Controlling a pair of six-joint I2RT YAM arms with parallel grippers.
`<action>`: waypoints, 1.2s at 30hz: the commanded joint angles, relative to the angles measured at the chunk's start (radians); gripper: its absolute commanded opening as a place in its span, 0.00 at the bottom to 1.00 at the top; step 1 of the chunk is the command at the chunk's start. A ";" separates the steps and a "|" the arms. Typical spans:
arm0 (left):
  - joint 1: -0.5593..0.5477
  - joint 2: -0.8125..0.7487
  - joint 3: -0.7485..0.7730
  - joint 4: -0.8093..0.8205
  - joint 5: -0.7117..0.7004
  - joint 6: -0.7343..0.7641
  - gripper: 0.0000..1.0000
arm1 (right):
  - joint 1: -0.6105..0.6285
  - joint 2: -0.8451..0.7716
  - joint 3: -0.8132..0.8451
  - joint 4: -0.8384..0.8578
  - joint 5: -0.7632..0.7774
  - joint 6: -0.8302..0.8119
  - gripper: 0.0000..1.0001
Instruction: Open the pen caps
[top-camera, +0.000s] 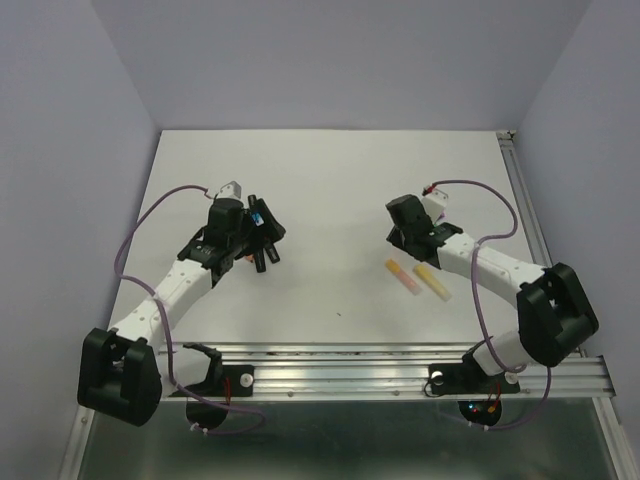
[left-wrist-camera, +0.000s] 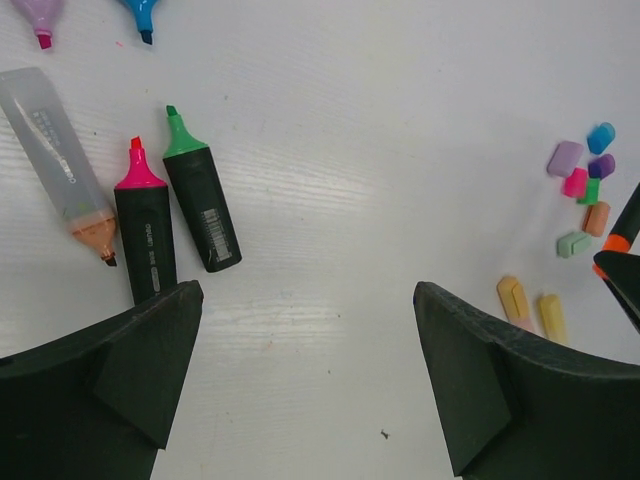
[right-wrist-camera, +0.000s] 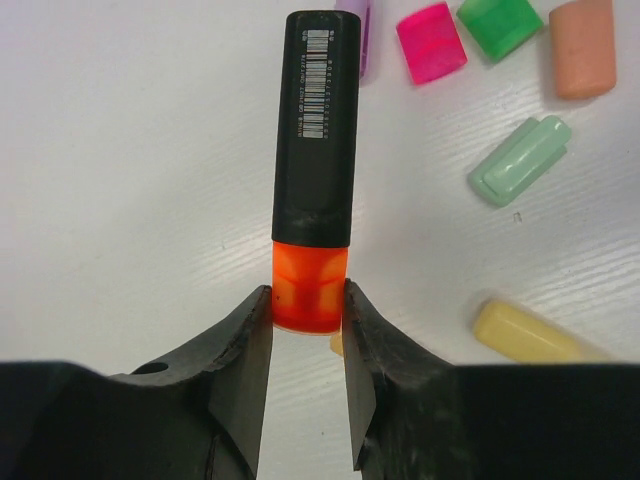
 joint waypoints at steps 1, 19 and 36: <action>-0.007 -0.064 -0.013 0.033 0.049 0.004 0.99 | 0.009 -0.102 -0.014 0.039 0.008 -0.050 0.21; -0.064 -0.161 -0.102 0.277 0.325 -0.068 0.99 | 0.072 -0.522 -0.367 0.564 -0.985 -0.451 0.16; -0.226 -0.138 -0.065 0.346 0.271 -0.133 0.99 | 0.173 -0.427 -0.301 0.610 -0.822 -0.380 0.14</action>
